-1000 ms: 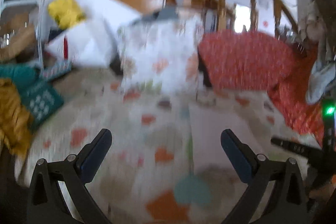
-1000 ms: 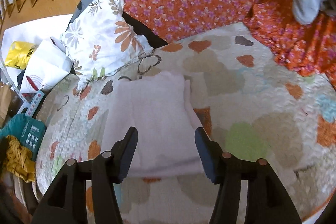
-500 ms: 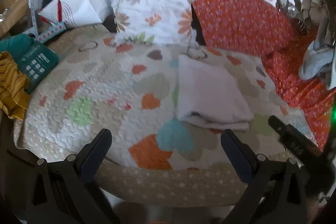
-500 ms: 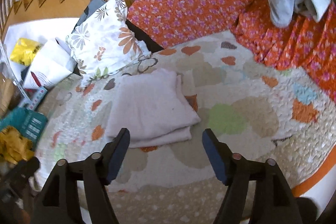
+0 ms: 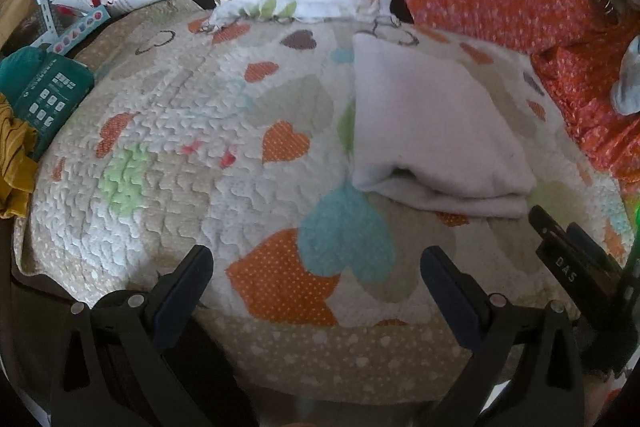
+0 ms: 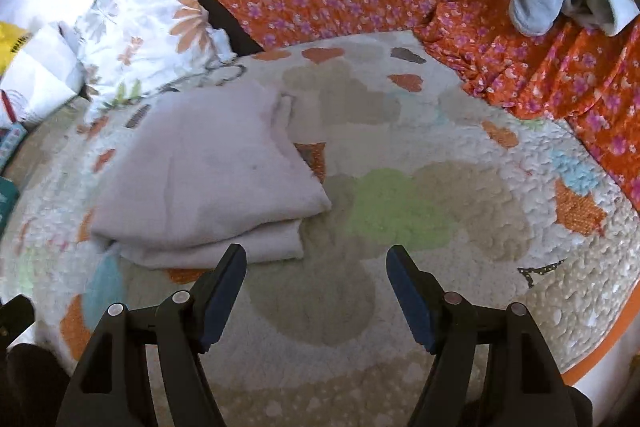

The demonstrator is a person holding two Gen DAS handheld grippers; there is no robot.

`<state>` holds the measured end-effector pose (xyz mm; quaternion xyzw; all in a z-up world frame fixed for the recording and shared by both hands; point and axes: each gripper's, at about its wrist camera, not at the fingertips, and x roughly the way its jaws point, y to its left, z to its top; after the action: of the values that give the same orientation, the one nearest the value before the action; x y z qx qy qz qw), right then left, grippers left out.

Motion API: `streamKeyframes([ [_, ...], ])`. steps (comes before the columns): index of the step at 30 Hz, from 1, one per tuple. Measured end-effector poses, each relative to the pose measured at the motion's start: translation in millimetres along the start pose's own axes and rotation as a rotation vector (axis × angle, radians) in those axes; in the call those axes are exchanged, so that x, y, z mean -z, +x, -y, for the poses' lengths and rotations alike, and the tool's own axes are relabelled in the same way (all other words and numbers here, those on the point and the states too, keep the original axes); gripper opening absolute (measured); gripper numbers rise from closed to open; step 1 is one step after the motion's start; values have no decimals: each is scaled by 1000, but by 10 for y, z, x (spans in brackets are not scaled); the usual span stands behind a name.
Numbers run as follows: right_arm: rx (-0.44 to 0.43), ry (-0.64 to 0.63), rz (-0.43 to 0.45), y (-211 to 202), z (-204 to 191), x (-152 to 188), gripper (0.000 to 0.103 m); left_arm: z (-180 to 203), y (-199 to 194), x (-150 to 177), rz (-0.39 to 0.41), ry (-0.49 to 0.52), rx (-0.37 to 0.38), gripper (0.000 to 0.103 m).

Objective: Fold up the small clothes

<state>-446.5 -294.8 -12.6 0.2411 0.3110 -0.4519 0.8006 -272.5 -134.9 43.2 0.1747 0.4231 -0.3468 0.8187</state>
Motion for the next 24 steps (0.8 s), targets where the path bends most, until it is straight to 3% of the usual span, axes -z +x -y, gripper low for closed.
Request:
streamKeyframes([
  [24, 65, -84, 58, -77, -125, 158, 77, 195, -7, 201, -58, 36, 33, 103],
])
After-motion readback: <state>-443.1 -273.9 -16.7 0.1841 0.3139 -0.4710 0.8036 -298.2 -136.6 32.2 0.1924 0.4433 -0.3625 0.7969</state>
